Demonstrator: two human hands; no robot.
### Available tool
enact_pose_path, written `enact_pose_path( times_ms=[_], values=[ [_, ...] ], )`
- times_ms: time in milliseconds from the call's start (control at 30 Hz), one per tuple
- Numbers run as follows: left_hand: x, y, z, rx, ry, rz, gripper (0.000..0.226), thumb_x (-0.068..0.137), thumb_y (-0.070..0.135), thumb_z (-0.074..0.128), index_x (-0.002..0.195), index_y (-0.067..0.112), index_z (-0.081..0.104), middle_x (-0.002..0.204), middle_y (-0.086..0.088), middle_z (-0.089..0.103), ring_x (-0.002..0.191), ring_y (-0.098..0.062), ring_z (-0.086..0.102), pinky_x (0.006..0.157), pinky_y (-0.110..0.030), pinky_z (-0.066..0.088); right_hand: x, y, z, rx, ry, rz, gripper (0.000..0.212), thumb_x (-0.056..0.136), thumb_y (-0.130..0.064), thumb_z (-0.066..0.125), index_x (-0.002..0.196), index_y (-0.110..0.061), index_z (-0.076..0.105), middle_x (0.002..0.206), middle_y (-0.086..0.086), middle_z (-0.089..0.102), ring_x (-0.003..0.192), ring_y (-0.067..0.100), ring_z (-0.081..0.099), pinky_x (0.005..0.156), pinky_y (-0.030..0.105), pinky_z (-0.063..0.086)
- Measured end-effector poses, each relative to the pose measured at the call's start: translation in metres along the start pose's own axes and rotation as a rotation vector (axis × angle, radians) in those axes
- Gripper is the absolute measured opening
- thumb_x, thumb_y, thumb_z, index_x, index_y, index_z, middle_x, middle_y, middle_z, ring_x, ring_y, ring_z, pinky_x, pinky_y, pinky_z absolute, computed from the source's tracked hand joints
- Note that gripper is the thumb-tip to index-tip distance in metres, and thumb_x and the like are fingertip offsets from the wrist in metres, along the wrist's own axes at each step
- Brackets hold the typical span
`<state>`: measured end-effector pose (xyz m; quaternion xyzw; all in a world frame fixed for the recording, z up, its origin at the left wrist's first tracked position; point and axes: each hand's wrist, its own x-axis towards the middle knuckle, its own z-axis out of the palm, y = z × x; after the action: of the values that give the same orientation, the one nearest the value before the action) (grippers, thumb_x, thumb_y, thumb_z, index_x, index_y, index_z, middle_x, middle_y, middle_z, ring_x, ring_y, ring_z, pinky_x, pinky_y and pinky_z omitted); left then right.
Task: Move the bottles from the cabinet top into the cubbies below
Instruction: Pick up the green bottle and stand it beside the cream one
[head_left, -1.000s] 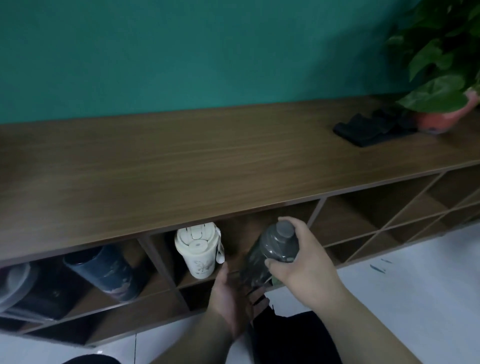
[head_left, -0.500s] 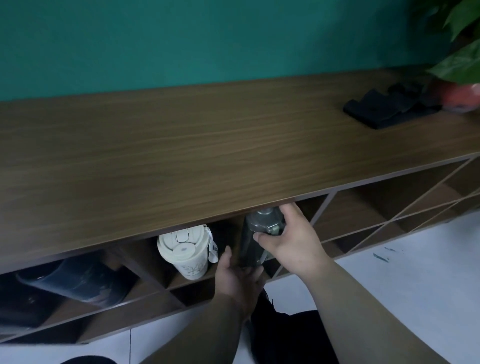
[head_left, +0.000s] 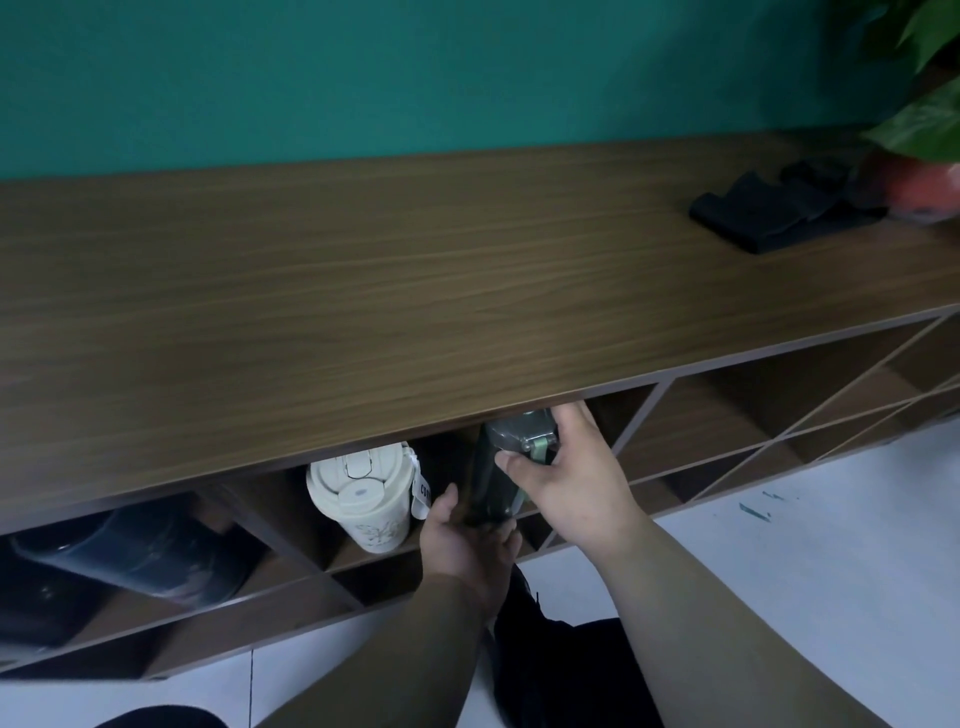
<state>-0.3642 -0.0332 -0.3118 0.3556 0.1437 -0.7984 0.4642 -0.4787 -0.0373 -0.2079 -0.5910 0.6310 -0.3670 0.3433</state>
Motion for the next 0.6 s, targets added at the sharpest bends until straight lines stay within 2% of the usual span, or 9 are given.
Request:
enact_pose_path(
  times_ms=[100, 267, 333, 400, 467, 533, 600],
  values=[
    [0.001, 0.0, -0.001, 0.022, 0.029, 0.023, 0.082, 0.091, 0.05, 0.051, 0.159, 0.011, 0.029, 0.166, -0.025, 0.024, 0.154, -0.035, 0.022, 0.126, -0.047, 0.015, 0.0, 0.0, 0.001, -0.012, 0.007, -0.003, 0.055, 0.08, -0.028, 0.077, 0.126, -0.044, 0.051, 0.131, -0.024, 0.051, 0.118, 0.0, 0.057, 0.096, 0.034, 0.053],
    [0.001, 0.001, -0.002, 0.088, 0.035, 0.022, 0.081, 0.084, 0.051, 0.056, 0.153, 0.011, 0.04, 0.161, -0.024, 0.034, 0.149, -0.037, 0.031, 0.124, -0.047, 0.02, 0.001, 0.002, 0.003, -0.006, 0.023, 0.021, 0.052, 0.078, -0.031, 0.078, 0.122, -0.043, 0.051, 0.124, -0.02, 0.055, 0.112, -0.002, 0.058, 0.092, 0.028, 0.051],
    [0.0, 0.001, -0.001, 0.121, 0.028, 0.027, 0.077, 0.087, 0.051, 0.054, 0.151, 0.011, 0.043, 0.16, -0.023, 0.036, 0.148, -0.036, 0.032, 0.124, -0.046, 0.02, 0.001, 0.004, 0.003, 0.006, 0.027, 0.043, 0.053, 0.076, -0.034, 0.079, 0.12, -0.043, 0.05, 0.123, -0.017, 0.058, 0.111, 0.0, 0.06, 0.093, 0.03, 0.053],
    [-0.007, -0.001, -0.002, 0.237, 0.051, 0.003, 0.063, 0.093, 0.051, 0.049, 0.139, 0.009, 0.053, 0.145, -0.02, 0.053, 0.139, -0.032, 0.043, 0.121, -0.041, 0.024, 0.001, 0.006, 0.004, 0.019, 0.033, 0.073, 0.054, 0.072, -0.04, 0.08, 0.117, -0.042, 0.049, 0.12, -0.015, 0.061, 0.109, 0.004, 0.063, 0.093, 0.036, 0.056],
    [-0.018, -0.005, -0.007, 0.454, 0.103, -0.011, 0.049, 0.097, 0.047, 0.045, 0.124, 0.009, 0.06, 0.119, -0.016, 0.064, 0.116, -0.03, 0.057, 0.11, -0.043, 0.033, -0.001, 0.008, 0.004, 0.038, 0.035, 0.116, 0.061, 0.068, -0.044, 0.082, 0.119, -0.043, 0.046, 0.124, -0.016, 0.06, 0.114, 0.004, 0.061, 0.097, 0.038, 0.055],
    [-0.029, -0.011, -0.017, 0.614, 0.169, -0.02, 0.049, 0.097, 0.044, 0.049, 0.13, 0.009, 0.057, 0.128, -0.017, 0.062, 0.119, -0.032, 0.057, 0.109, -0.047, 0.037, -0.005, 0.01, 0.002, 0.065, 0.013, 0.146, 0.075, 0.066, -0.042, 0.085, 0.128, -0.046, 0.042, 0.134, -0.021, 0.054, 0.127, 0.002, 0.052, 0.106, 0.036, 0.048],
    [-0.044, -0.016, -0.024, 0.673, 0.18, 0.054, 0.042, 0.096, 0.037, 0.053, 0.129, 0.011, 0.059, 0.132, -0.012, 0.061, 0.122, -0.029, 0.056, 0.105, -0.045, 0.04, -0.012, 0.012, -0.003, 0.064, -0.018, 0.167, 0.09, 0.068, -0.036, 0.087, 0.141, -0.046, 0.035, 0.146, -0.022, 0.046, 0.137, 0.001, 0.043, 0.11, 0.034, 0.041]
  ],
)
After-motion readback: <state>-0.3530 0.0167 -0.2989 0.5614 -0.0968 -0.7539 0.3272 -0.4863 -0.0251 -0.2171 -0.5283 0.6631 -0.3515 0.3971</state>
